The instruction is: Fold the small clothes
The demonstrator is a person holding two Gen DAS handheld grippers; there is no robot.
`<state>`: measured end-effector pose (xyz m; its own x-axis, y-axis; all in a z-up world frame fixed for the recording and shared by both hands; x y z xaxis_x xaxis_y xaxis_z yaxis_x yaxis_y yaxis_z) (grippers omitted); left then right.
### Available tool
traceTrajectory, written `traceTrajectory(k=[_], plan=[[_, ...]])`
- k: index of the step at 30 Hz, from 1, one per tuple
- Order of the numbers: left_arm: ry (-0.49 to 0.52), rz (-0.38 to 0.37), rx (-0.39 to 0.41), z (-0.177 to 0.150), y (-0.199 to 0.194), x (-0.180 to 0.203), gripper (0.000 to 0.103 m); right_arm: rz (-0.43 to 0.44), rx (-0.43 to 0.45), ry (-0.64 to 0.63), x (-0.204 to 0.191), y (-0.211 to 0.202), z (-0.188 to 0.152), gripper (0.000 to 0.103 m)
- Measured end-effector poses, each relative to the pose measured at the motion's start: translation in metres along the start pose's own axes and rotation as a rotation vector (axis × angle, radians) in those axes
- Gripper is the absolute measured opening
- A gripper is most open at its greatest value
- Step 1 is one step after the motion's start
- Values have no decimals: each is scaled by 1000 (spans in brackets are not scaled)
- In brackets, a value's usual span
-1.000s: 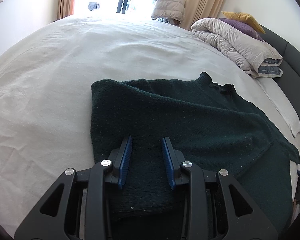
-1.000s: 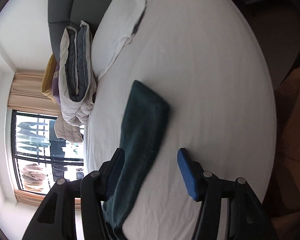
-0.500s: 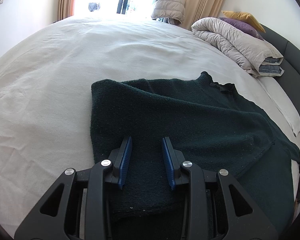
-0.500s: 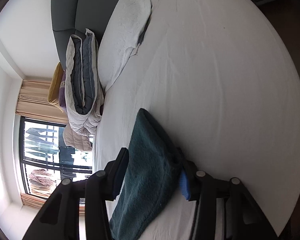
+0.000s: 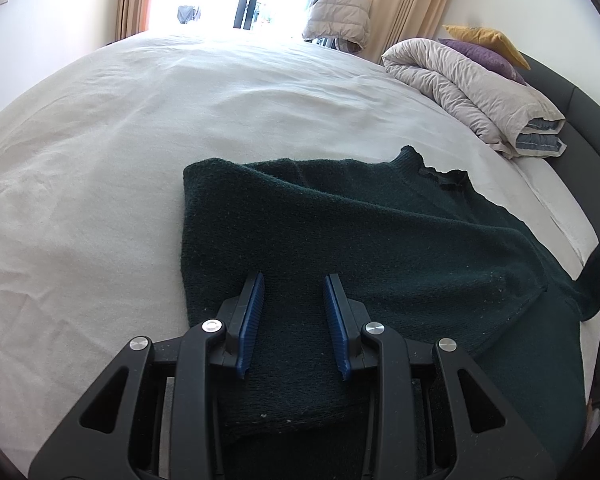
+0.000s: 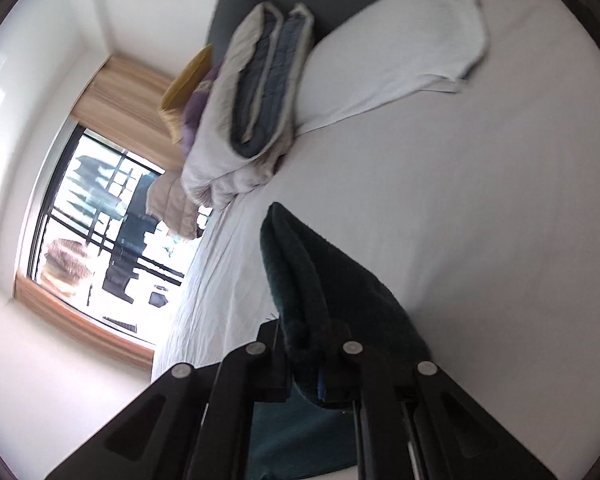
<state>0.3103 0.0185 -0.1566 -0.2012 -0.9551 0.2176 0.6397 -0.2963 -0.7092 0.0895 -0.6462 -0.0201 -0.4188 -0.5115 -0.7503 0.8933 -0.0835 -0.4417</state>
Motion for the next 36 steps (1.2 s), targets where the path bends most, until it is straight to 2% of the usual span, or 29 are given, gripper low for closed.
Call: traceTrajectory(k=[2, 6, 8, 10, 13, 16, 24, 28, 30, 33, 35, 36], plan=[[-5, -5, 3, 0, 0, -1, 30, 37, -40, -114, -55, 17, -28, 10], [-27, -29, 10, -1, -2, -6, 30, 87, -136, -367, -153, 54, -114, 9], [-39, -41, 14, -1, -2, -7, 30, 110, -196, -471, -191, 76, -166, 9], [-55, -60, 18, -1, -3, -9, 30, 125, -259, -522, -215, 98, -214, 9], [-87, -96, 25, -2, -4, -14, 30, 128, -334, -601, -237, 126, -277, 9], [-121, -131, 32, -3, -6, -19, 30, 116, -377, -664, -249, 145, -319, 9], [-181, -190, 41, -3, -11, -25, 30, 123, -467, -758, -249, 155, -382, 10], [-243, -209, 7, 3, -19, -28, 31, 143, -531, -792, -240, 153, -407, 10], [-287, -235, -3, 9, -28, -25, 33, 153, -564, -812, -234, 154, -418, 15], [-298, -274, 29, 23, -44, -10, 65, 195, -615, -782, -226, 153, -424, 32], [-289, -315, 36, 35, -53, 7, 66, 234, -622, -751, -227, 142, -421, 58], [-278, -329, 29, 40, -56, 16, 67, 248, -616, -746, -226, 135, -417, 63]])
Point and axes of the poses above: each gripper's, at about its wrist camera, not at the fingertips, and y roughly the way its jaws point, x to its right, z to its top, the point moved 4 cm from there along y, roughly the way its jaws point, and after that the axes turned 3 degrees about y, right-handed, at the moved point
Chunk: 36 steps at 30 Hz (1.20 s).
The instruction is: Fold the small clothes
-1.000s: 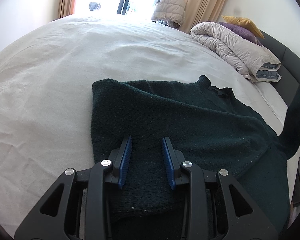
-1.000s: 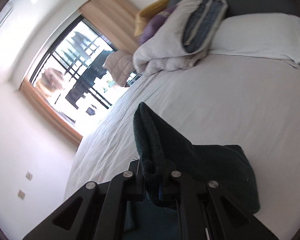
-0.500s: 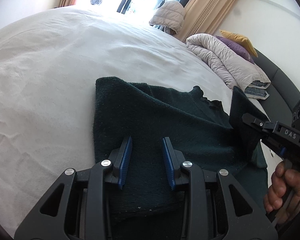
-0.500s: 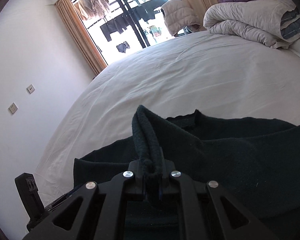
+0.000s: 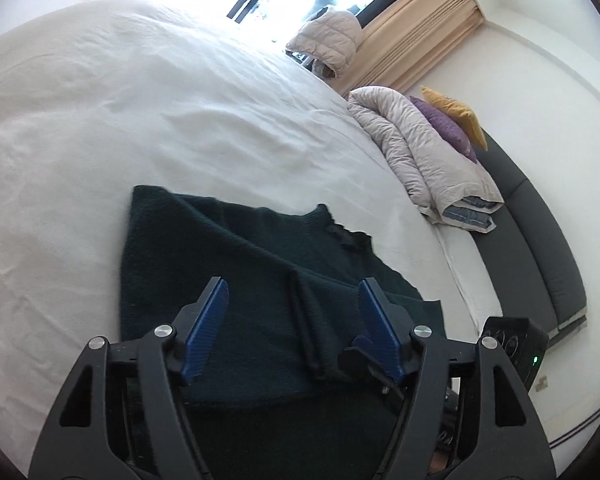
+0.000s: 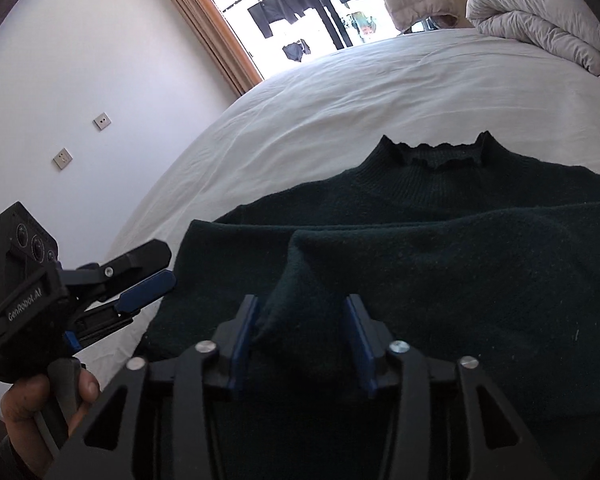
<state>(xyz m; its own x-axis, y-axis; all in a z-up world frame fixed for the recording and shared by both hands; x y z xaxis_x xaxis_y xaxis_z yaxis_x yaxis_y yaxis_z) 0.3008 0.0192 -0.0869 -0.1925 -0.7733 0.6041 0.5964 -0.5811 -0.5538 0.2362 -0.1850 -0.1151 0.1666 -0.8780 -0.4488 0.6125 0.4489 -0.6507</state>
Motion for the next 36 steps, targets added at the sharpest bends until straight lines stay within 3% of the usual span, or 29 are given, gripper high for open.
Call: traceTrajectory(k=[3, 6, 9, 10, 11, 14, 18, 24, 27, 32, 36], plan=[[69, 64, -65, 0, 14, 27, 73, 21, 44, 23, 7, -32, -14, 67], [113, 126, -159, -12, 40, 38, 74, 71, 66, 144, 30, -60, -36, 66], [131, 189, -266, -28, 71, 40, 73, 67, 67, 260, 61, -77, -59, 67], [125, 201, -290, -32, 78, 38, 71, 85, 71, 301, 70, -81, -66, 65], [135, 216, -298, -34, 83, 39, 68, 106, 82, 337, 78, -84, -70, 56], [137, 247, -305, -36, 93, 39, 31, 169, 99, 413, 93, -87, -73, 49], [136, 253, -304, -35, 98, 38, 14, 213, 130, 422, 97, -87, -78, 46], [128, 238, -255, -27, 91, 36, 7, 230, 153, 463, 99, -96, -76, 48], [135, 231, -205, -21, 80, 39, 7, 231, 192, 527, 121, -113, -75, 53], [103, 209, -120, -4, 63, 37, 6, 253, 320, 724, 175, -148, -70, 71], [81, 222, -104, 8, 57, 24, 6, 294, 396, 865, 208, -167, -75, 74]])
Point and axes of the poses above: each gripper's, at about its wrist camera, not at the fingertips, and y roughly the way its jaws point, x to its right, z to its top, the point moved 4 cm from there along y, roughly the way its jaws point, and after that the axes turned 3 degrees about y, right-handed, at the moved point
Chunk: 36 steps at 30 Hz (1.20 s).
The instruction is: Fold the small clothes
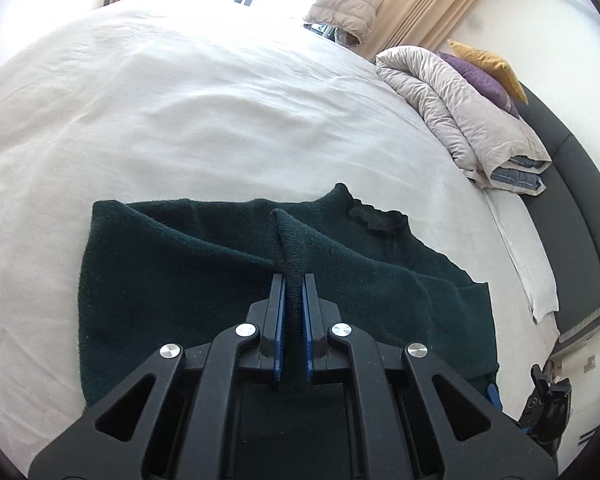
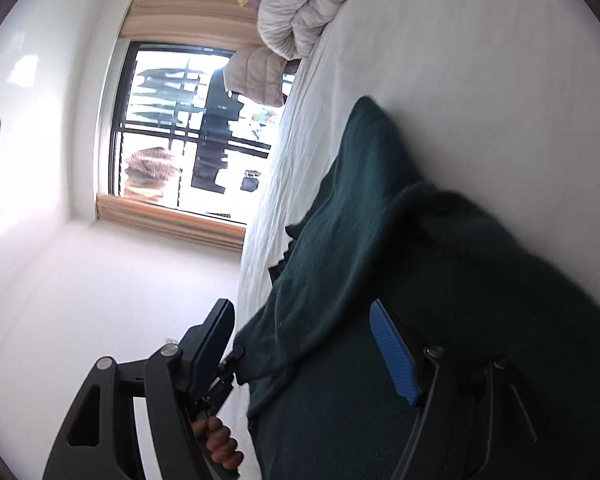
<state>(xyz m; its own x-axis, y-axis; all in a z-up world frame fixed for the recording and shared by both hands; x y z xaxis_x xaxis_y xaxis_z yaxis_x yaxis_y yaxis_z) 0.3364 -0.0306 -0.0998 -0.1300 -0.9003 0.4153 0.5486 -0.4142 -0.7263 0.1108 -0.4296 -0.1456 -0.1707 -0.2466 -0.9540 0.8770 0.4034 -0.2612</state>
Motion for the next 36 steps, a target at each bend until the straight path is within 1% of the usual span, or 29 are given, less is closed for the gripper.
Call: traceTrajectory(k=[2, 5, 7, 10, 12, 15, 17, 19, 22, 27, 30, 32, 34, 36], plan=[[-6, 9, -33, -4, 9, -8, 6, -5, 8, 2, 2, -2, 1, 74], [-15, 27, -59, -17, 18, -22, 6, -31, -1, -5, 5, 4, -2, 74], [-15, 19, -45, -23, 20, -27, 6, -9, 15, 30, 8, 2, 1, 73], [14, 24, -38, -25, 23, -27, 6, 49, 65, 105, 16, -20, 17, 73], [25, 27, -33, -28, 28, -28, 7, 79, 98, 132, 14, -32, 29, 74], [6, 8, -18, -32, 30, -33, 7, 59, 151, 94, 3, -47, 44, 74], [-10, -2, -12, -34, 27, -35, 7, 29, 161, 65, -5, -48, 52, 74], [-8, 1, -9, -33, 26, -33, 7, 10, 151, 46, -7, -44, 55, 74], [7, 8, 0, -35, 23, -33, 7, -13, 116, 18, -16, -27, 55, 74], [10, -1, 17, -38, 21, -36, 7, -70, 58, -96, -40, 10, 57, 74], [21, -17, 27, -43, 23, -39, 7, -119, 1, -133, -43, 35, 60, 67], [4, -39, 31, -44, 23, -43, 7, -138, -31, -159, -45, 49, 60, 65], [-8, -51, 30, -44, 22, -45, 7, -171, -43, -188, -44, 63, 64, 63], [1, -45, 34, -45, 21, -44, 7, -219, -61, -197, -39, 76, 69, 63]])
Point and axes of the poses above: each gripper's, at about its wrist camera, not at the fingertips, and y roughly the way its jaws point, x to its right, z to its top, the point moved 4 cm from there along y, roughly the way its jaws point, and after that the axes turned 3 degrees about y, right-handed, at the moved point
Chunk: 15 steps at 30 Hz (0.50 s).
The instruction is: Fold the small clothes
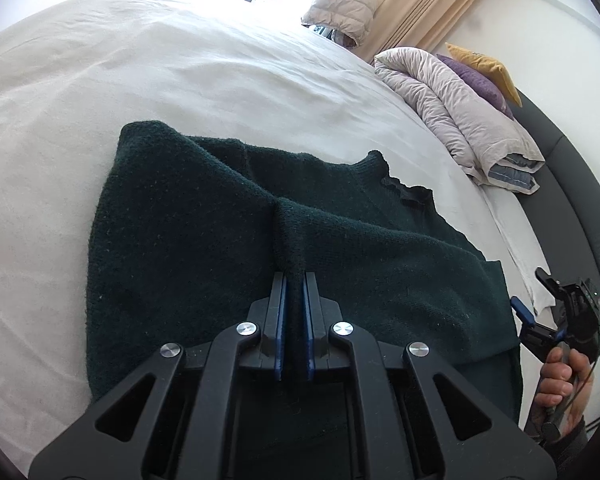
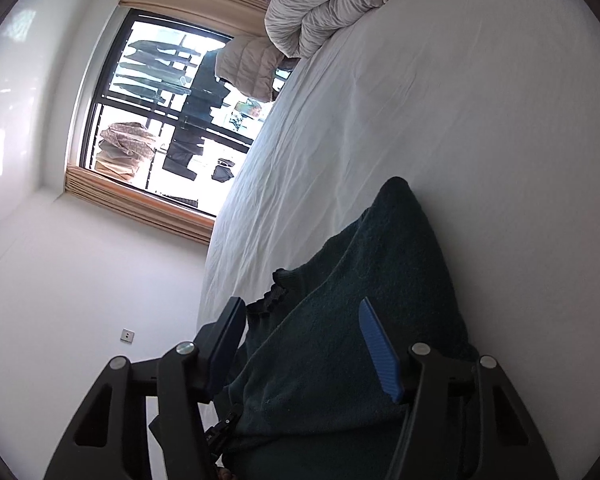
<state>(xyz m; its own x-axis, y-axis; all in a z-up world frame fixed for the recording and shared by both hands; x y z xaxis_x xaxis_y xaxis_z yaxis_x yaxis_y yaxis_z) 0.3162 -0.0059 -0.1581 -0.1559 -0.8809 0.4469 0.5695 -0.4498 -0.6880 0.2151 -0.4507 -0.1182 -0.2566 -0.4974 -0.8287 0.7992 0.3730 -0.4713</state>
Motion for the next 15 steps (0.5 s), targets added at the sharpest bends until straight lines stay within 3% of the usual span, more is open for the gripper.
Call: traceTrajectory(k=[4, 5, 10, 13, 15], plan=[[3, 2, 3, -1, 0, 0, 8, -106, -38, -8, 21, 24, 7, 62], [4, 3, 3, -1, 1, 0, 8, -114, -37, -9, 26, 26, 9, 54], [2, 4, 2, -1, 0, -1, 9, -111, 20, 53, 50, 16, 28, 42], [1, 16, 3, -3, -2, 0, 9, -190, 86, 55, 54, -4, 38, 46], [14, 32, 8, -4, -3, 2, 9, -163, 115, 46, 49, -15, 40, 48]])
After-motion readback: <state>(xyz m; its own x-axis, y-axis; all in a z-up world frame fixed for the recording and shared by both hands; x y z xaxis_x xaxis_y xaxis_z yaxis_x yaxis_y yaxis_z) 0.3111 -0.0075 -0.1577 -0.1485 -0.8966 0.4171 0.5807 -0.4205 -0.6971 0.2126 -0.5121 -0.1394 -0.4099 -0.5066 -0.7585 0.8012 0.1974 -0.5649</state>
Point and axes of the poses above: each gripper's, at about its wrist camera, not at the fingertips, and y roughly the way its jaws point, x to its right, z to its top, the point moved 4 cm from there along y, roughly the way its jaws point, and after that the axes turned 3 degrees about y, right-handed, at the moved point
